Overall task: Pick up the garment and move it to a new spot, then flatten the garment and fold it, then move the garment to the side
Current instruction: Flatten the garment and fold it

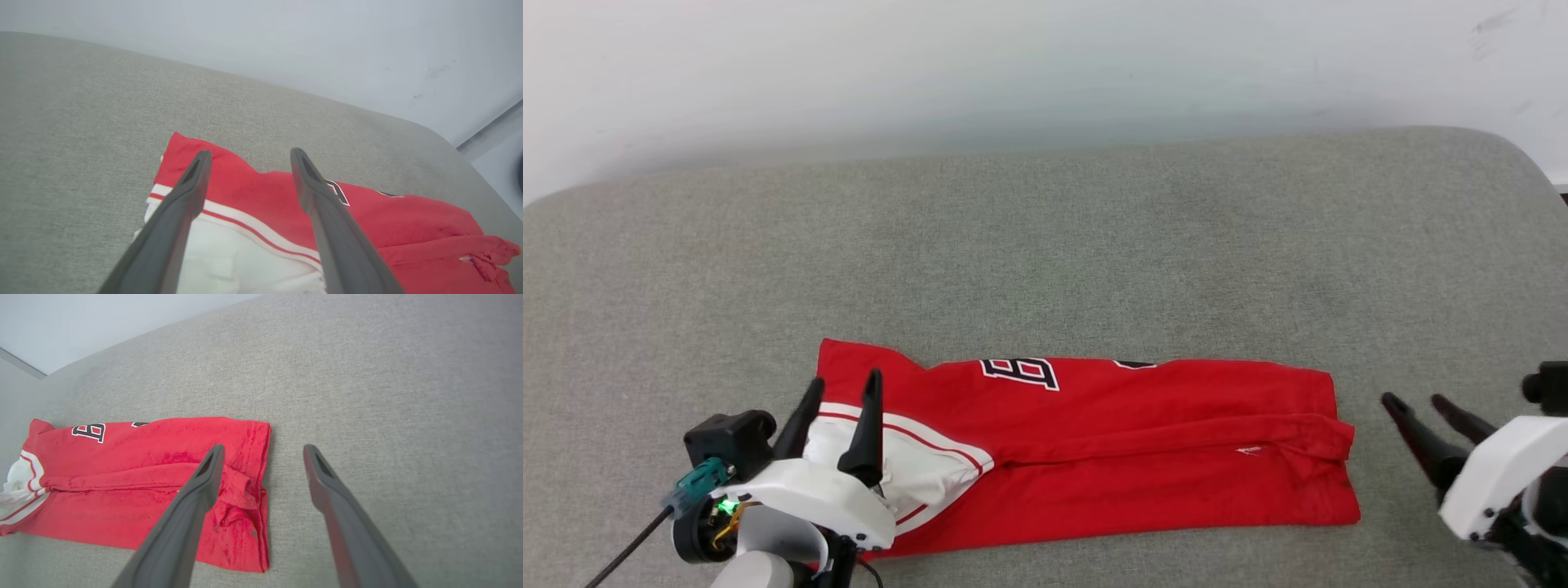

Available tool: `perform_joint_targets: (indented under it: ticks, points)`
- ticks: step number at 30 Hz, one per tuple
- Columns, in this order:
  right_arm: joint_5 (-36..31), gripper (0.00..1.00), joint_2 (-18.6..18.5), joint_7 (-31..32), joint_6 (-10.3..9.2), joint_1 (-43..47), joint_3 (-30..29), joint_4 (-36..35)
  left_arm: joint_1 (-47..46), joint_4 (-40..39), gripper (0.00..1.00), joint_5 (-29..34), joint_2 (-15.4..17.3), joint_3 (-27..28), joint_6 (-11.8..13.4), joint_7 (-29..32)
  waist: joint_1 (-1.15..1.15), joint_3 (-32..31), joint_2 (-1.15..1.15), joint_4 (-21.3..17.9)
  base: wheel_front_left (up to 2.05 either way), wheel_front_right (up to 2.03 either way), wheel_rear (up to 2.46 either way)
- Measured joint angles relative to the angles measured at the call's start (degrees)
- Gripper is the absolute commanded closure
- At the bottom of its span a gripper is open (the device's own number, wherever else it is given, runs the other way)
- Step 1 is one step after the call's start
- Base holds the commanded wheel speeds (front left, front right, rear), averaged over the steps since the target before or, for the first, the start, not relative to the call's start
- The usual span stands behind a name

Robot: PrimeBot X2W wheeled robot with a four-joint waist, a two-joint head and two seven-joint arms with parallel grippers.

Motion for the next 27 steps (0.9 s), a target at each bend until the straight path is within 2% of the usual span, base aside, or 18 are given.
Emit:
perform_joint_targets:
  ticks: [5,11,15,20,27]
  points:
    - [-1.5,0.00,-1.9,4.4,0.00,0.1,-5.0,-0.5,-0.2,-2.6,0.00,4.5,-0.1,0.6,2.2,-6.5,0.00,-0.9,0.00,0.2,0.00,0.00,0.00]
    - [-2.5,0.00,-2.8,11.1,0.00,0.7,-9.4,0.2,0.3,-5.5,0.00,9.4,0.3,0.4,4.4,-9.0,0.00,-1.0,0.00,2.4,0.00,0.00,0.00]
    - [-2.9,0.00,-1.5,15.0,0.00,0.8,-10.0,0.8,0.7,-7.6,0.00,11.5,0.8,-0.6,4.6,-9.2,0.00,-0.6,0.00,4.4,0.00,0.00,0.00]
    - [-3.0,0.00,1.8,17.7,0.00,0.5,-9.2,2.9,0.8,-10.2,0.00,13.1,1.2,-2.7,4.5,-8.4,0.00,0.5,0.00,7.1,0.00,0.00,0.00]
    - [-2.0,0.00,4.0,20.5,-0.01,-2.1,-6.6,7.3,0.0,-11.9,0.00,13.7,0.1,-4.2,4.7,-7.9,0.00,2.9,0.00,9.7,0.00,0.00,0.00]
